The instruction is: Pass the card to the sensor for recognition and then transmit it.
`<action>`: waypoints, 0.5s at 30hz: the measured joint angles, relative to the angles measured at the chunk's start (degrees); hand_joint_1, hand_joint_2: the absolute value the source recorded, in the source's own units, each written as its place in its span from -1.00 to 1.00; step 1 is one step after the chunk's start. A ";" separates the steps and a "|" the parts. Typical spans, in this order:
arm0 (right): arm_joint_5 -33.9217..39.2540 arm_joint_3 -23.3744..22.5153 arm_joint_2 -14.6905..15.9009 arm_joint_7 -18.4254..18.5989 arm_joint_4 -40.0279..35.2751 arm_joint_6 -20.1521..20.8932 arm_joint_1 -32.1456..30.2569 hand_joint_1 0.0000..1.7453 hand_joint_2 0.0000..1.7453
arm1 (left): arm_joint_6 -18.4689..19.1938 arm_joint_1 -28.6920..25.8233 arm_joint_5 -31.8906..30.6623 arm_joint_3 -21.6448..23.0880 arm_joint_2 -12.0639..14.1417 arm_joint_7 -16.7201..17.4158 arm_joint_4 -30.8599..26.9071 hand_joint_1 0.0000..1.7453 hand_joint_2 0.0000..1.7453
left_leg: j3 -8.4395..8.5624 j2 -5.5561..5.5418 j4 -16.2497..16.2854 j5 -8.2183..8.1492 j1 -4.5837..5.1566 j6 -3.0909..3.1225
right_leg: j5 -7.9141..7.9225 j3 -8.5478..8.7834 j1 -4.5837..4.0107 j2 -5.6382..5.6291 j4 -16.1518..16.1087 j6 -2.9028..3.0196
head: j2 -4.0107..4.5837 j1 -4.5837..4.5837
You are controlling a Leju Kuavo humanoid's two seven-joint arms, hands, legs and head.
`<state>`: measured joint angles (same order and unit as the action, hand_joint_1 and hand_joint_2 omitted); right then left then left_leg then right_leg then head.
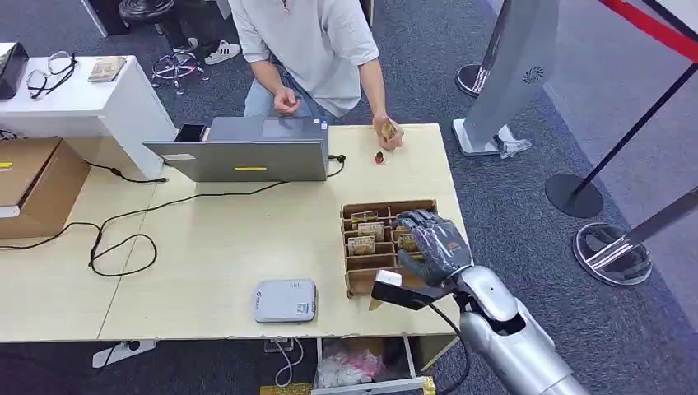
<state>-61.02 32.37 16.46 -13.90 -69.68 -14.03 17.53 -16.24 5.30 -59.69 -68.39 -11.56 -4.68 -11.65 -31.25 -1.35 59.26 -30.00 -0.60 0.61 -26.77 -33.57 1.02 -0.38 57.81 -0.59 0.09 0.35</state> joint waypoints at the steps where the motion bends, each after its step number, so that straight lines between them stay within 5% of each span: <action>1: 0.00 0.22 0.00 -0.02 0.42 0.07 0.39 -0.16 1.00 | -0.02 0.00 0.04 0.00 0.02 0.00 0.00 -1.00 -1.00 | 0.00 0.00 0.00 0.00 0.00 0.00 | 0.00 0.00 0.00 0.00 0.00 0.00 | 0.00 0.00; 15: 1.14 1.64 -0.76 -1.18 5.66 0.22 3.95 -0.16 1.00 | -0.24 -0.02 0.52 -0.02 0.02 -0.09 0.00 -1.00 -1.00 | 0.00 -0.01 0.00 0.00 0.00 0.00 | 0.00 0.00 0.00 0.00 0.00 0.00 | 0.00 0.00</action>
<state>-59.89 34.01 15.69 -15.08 -64.02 -13.81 21.48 -16.48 5.28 -59.17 -68.41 -11.54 -4.76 -11.65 -31.25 -1.35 59.26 -30.00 -0.60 0.61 -26.77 -33.57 1.02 -0.37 57.81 -0.60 0.09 0.35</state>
